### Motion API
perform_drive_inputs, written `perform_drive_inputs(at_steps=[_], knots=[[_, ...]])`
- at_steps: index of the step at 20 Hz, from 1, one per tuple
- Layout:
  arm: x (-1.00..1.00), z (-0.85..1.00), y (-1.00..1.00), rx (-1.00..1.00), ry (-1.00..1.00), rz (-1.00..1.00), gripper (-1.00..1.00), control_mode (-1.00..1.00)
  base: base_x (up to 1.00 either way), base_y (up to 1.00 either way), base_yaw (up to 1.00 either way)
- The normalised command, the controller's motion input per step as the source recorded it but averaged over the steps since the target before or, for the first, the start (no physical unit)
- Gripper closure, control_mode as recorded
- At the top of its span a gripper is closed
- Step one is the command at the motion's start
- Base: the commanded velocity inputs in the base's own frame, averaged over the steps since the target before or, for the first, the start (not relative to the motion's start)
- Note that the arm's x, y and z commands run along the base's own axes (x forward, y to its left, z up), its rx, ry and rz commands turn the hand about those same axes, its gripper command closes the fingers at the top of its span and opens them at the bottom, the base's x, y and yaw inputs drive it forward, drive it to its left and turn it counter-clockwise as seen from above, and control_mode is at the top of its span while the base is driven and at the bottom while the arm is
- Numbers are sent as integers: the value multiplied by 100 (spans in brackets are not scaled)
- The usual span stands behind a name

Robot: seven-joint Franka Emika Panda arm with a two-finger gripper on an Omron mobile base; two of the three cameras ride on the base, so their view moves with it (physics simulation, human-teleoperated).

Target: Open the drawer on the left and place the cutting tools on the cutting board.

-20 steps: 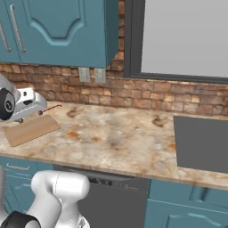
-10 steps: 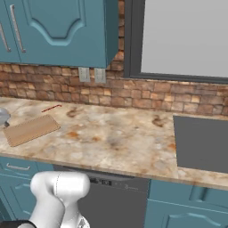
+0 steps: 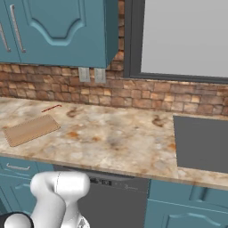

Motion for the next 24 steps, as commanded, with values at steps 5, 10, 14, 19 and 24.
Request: perform_drive_inputs(at_steps=[5, 10, 14, 19, 24], knots=[[-4, -72, 0, -22, 0, 19, -100, -100, 0, 0, 0], [0, -71, 0, -11, 0, 17, -100, -100, 0, 0, 0], [1, -61, 0, -1, -4, 12, -100, -100, 0, 0, 0], [17, -53, 0, 0, -13, 4, -100, -100, 0, 0, 0], [23, -27, 3, 0, -9, 0, -100, -100, 0, 0, 0]])
